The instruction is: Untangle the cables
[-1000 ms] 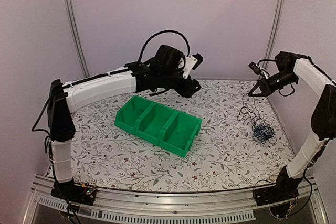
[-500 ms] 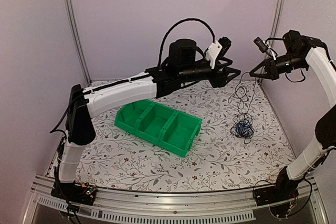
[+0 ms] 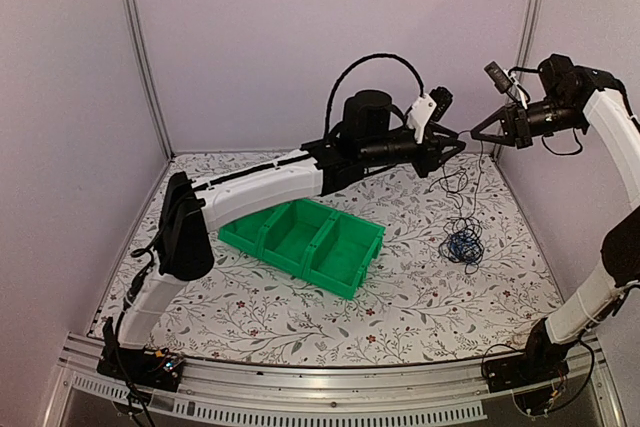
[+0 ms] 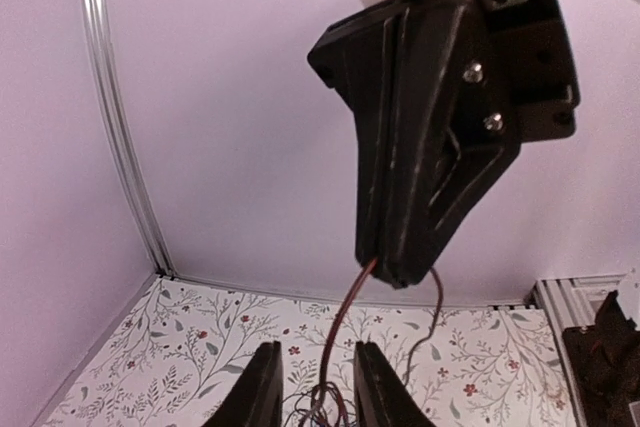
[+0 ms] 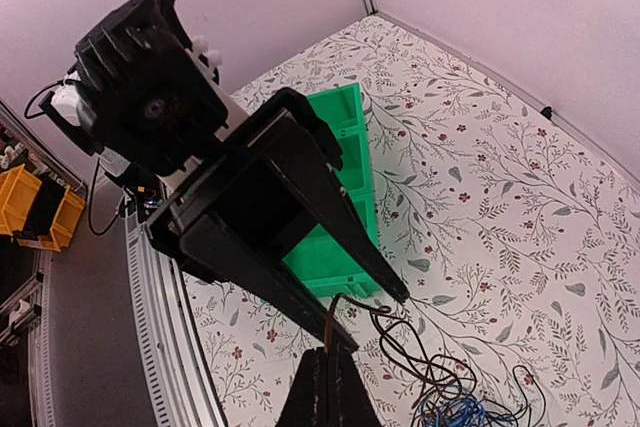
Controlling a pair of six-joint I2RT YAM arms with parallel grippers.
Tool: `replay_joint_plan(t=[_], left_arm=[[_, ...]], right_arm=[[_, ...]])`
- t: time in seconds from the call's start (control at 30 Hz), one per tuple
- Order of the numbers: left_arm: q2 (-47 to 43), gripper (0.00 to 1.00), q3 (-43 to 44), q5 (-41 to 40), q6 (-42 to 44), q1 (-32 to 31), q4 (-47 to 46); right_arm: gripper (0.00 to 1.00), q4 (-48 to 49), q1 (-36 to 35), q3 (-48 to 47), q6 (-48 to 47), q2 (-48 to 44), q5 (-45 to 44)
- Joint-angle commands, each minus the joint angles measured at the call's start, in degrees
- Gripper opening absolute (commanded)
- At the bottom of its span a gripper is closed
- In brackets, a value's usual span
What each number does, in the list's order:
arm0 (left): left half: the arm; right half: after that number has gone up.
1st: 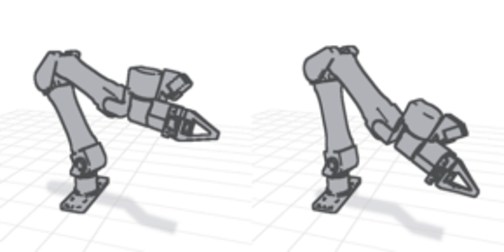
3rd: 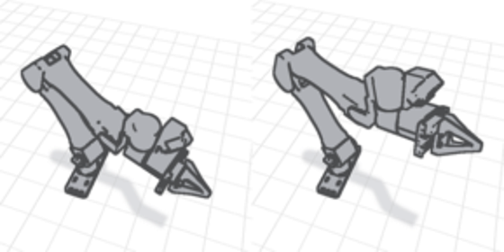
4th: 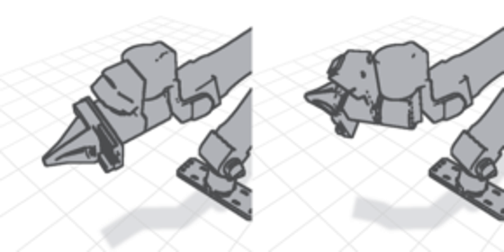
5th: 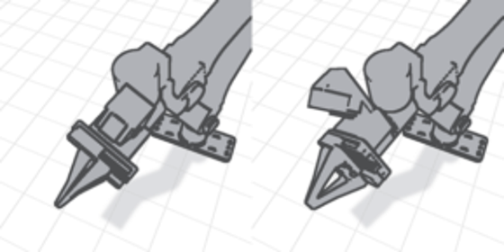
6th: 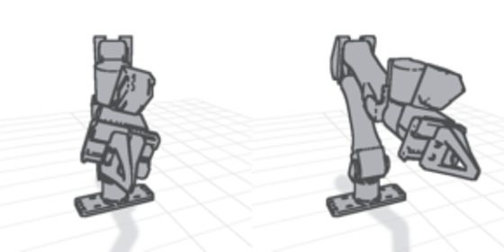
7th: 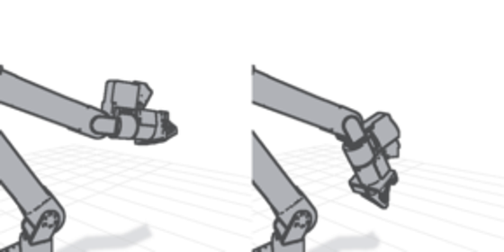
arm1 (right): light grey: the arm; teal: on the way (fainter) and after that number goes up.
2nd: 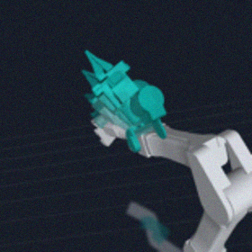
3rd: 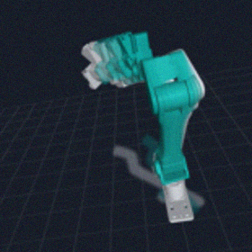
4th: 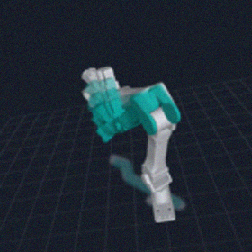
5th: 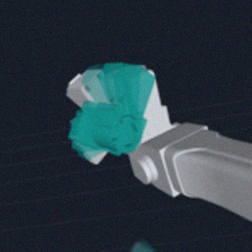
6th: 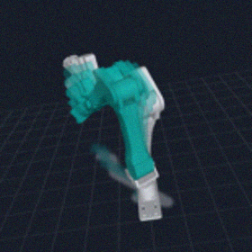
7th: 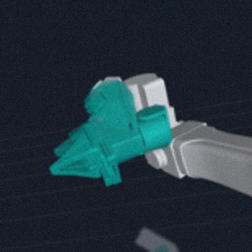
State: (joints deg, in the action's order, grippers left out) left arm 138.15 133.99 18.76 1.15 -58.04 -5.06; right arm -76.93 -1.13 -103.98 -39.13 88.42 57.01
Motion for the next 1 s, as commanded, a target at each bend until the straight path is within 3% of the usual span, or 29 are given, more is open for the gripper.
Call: replay_joint_plan(t=[0.0,0.03,0.17,0.27,0.4,0.53,0.63,0.7,0.8,0.97], left_arm=[[1.4,0.18,1.5,-1.2,-0.1,-0.5,-0.3],[1.3,0.02,1.7,-2.4,0.3,-0.5,-0.5],[-0.3,0.0,2.2,-7.0,1.7,-1.1,-1.8],[-2.8,0.0,2.2,-11.3,0.8,-1.5,-2.2],[-6.8,0.0,0.4,-14.2,-1.0,-1.8,-2.3],[-9.2,0.0,-0.2,-15.8,-2.3,-2.4,-1.0],[-10.4,0.0,0.0,-17.1,-1.7,-3.1,0.1],[-10.9,0.0,1.1,-18.2,-1.3,-3.6,0.7],[-11.5,0.0,5.2,-21.1,1.6,-4.5,1.3],[-14.5,0.0,10.0,-27.5,8.5,-6.1,-2.2]], right_arm=[[0.0,-1.4,-0.3,-1.2,-4.8,-2.5,6.4],[0.0,-1.4,-0.3,-0.8,-4.8,-2.6,6.5],[0.0,1.9,-0.3,4.0,-4.8,-3.1,6.2],[0.26,12.9,-0.2,11.2,-0.8,-5.0,3.7],[0.59,41.4,-0.2,29.0,12.3,-12.8,-0.6],[0.73,67.1,-1.2,46.9,24.9,-18.6,-2.4],[0.69,73.1,-3.8,51.0,27.7,-15.6,-2.3],[0.49,75.6,-4.2,52.3,30.0,-11.4,-2.6],[0.36,76.4,-4.2,53.1,33.8,-5.7,-5.1],[0.3,79.3,-4.1,54.6,37.3,3.1,-8.8]])
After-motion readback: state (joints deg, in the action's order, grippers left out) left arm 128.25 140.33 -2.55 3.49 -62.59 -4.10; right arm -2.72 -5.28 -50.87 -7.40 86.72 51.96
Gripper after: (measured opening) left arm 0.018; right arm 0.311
